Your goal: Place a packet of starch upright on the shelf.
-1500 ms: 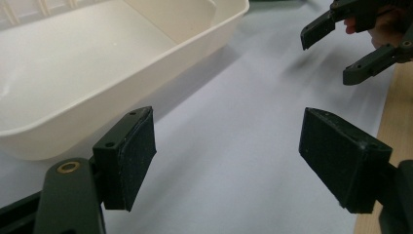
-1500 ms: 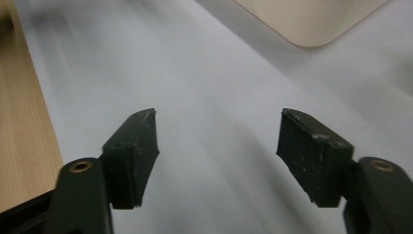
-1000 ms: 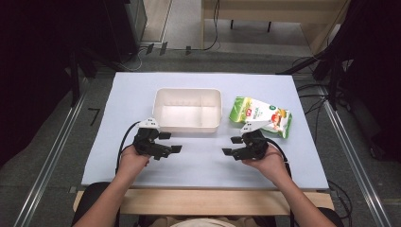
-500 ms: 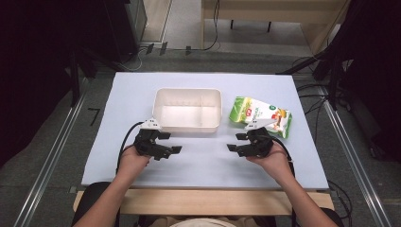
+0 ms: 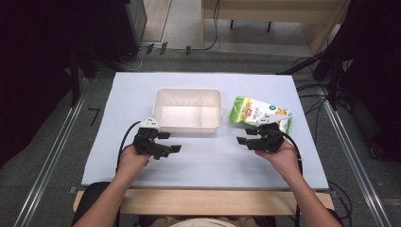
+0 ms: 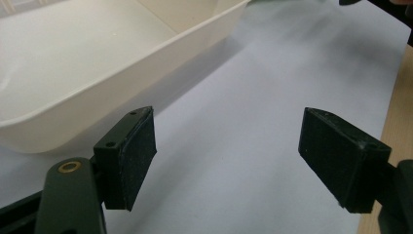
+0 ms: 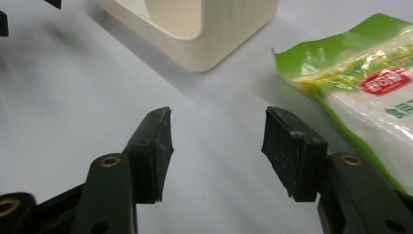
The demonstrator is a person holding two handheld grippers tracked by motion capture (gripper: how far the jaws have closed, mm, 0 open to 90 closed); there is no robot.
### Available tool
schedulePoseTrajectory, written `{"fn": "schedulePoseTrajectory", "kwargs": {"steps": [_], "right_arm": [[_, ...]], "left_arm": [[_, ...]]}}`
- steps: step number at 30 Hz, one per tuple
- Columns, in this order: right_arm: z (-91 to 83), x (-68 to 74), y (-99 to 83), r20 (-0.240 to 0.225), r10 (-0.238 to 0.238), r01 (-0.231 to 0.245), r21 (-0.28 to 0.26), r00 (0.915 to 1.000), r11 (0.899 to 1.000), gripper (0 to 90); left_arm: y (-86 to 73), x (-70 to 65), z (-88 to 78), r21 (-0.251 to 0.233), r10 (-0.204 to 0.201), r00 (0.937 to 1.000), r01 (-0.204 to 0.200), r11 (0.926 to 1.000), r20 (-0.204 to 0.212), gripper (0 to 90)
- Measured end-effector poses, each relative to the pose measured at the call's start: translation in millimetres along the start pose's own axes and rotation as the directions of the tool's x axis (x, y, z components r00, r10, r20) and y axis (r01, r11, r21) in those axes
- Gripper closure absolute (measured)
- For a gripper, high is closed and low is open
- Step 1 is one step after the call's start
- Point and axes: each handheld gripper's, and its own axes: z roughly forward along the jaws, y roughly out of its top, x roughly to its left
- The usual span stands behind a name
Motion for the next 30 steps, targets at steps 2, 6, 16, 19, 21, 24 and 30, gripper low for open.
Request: {"fn": "schedulePoseTrajectory", "kwargs": {"steps": [2, 6, 16, 19, 21, 24, 30], "right_arm": [[-4.5, -5.5, -0.2, 0.013, 0.009, -0.009, 0.001, 0.9999, 1.0, 47.7], [-15.6, -18.8, -2.8, 0.052, 0.035, -0.035, -0.006, 0.998, 0.999, 50.9], [-40.3, -48.1, -13.4, 0.125, 0.096, -0.091, -0.046, 0.9875, 0.995, 61.0], [-43.3, -57.1, -17.7, 0.139, 0.11, -0.105, -0.042, 0.9842, 0.994, 71.6], [-42.6, -62.9, -20.2, 0.151, 0.125, -0.121, -0.032, 0.9806, 0.992, 78.7], [-45.2, -72.3, -22.7, 0.167, 0.156, -0.153, -0.035, 0.9736, 0.988, 89.2], [-51.7, -93.7, -29.8, 0.226, 0.199, -0.197, -0.035, 0.9535, 0.98, 90.0]], "left_arm": [[0.0, -0.1, 0.2, 0.003, 0.002, 1.0, -0.002, 1.0, -0.001, 22.0], [0.1, 0.3, -0.8, 0.001, -0.002, 1.0, 0.002, 1.0, -0.003, 22.0], [0.3, -0.7, 0.1, 0.007, 0.009, 0.9999, -0.009, 0.9999, -0.01, 22.0], [0.2, -0.1, 0.4, 0.002, 0.002, 1.0, -0.002, 1.0, -0.001, 22.0], [0.3, -0.2, 0.7, -0.001, -0.005, 1.0, 0.005, 1.0, -0.005, 22.0], [0.3, -0.7, 0.0, -0.002, -0.001, 1.0, 0.001, 1.0, -0.003, 22.0], [0.4, -0.9, 0.7, -0.002, 0.0, 1.0, 0.0, 1.0, -0.001, 22.0]]}}
